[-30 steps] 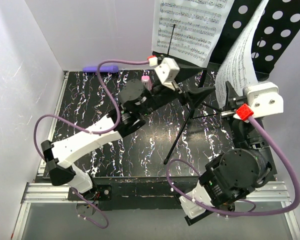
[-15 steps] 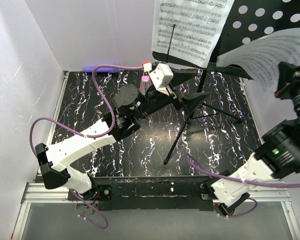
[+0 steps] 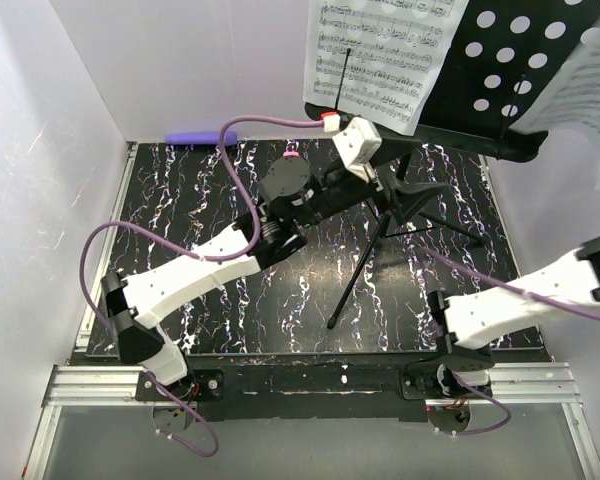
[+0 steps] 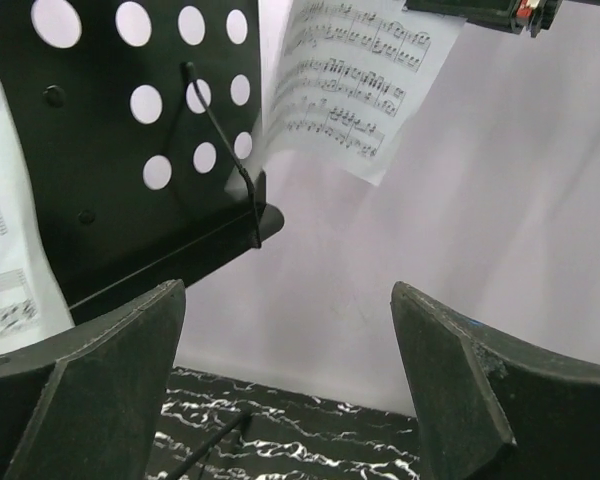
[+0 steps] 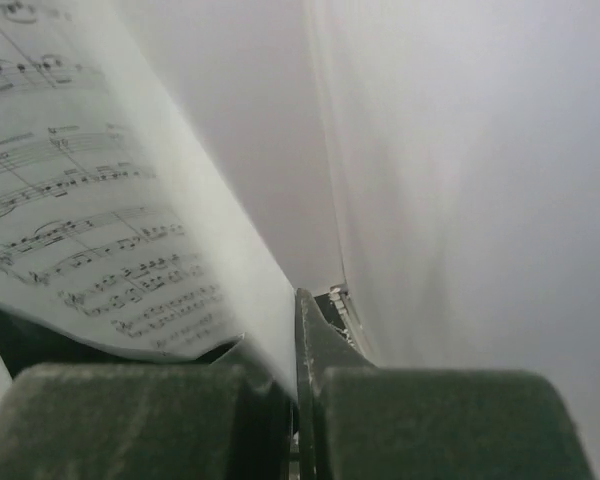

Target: Set up the instrument practice props

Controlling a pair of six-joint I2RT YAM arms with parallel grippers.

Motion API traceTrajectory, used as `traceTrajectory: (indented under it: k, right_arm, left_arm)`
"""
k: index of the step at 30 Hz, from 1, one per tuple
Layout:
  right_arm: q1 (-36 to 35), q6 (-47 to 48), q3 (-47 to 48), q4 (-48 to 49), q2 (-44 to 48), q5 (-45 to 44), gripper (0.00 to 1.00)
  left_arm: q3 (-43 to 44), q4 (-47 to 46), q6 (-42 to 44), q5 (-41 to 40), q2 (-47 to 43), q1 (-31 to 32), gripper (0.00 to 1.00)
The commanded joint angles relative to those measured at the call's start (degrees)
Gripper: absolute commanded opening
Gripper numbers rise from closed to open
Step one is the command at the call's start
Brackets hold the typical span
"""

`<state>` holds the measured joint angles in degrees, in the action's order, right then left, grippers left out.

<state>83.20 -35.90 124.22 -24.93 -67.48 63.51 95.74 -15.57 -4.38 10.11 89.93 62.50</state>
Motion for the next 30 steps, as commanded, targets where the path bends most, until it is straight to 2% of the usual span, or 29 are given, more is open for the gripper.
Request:
traceTrajectory:
  k: [1,7,10,12,16,18,21,30]
  right_arm:
    - [7.06,-38.34,-2.16,45.20,-6.68,12.77,0.01]
    - [7.07,-42.05,-1.61,51.11,-7.49,14.63,0.01]
    - [6.02,-46.70,-4.07,57.52,-6.70,15.07,0.01]
    - [5.05,-47.42,-5.30,58.33,-6.00,15.16,0.01]
    - [2.85,-45.32,-5.75,54.65,-5.12,15.42,0.01]
    - [2.76,-41.99,-5.31,50.26,-4.85,15.07,0.01]
    - [2.67,-36.53,-4.43,43.32,-4.50,14.81,0.01]
    - [2.67,-34.42,-5.48,42.42,-5.20,15.77,0.01]
  left_arm:
    - [7.95,-0.86,-3.26,2.37,5.85,0.25,0.84]
    - [20.78,2.21,-5.28,2.90,14.82,0.34,0.84]
    - [24.57,3.09,-5.55,1.32,17.82,0.25,0.84]
    - [27.11,3.62,-5.90,0.27,19.57,0.34,0.84]
    - [32.13,4.58,-6.87,-2.10,22.65,0.34,0.80]
    - [33.71,4.59,-7.39,-3.16,23.88,0.34,0.75]
    - [35.82,4.41,-7.57,-4.22,25.11,0.34,0.72]
    - [44.78,3.98,-9.24,-4.40,31.88,0.61,0.61]
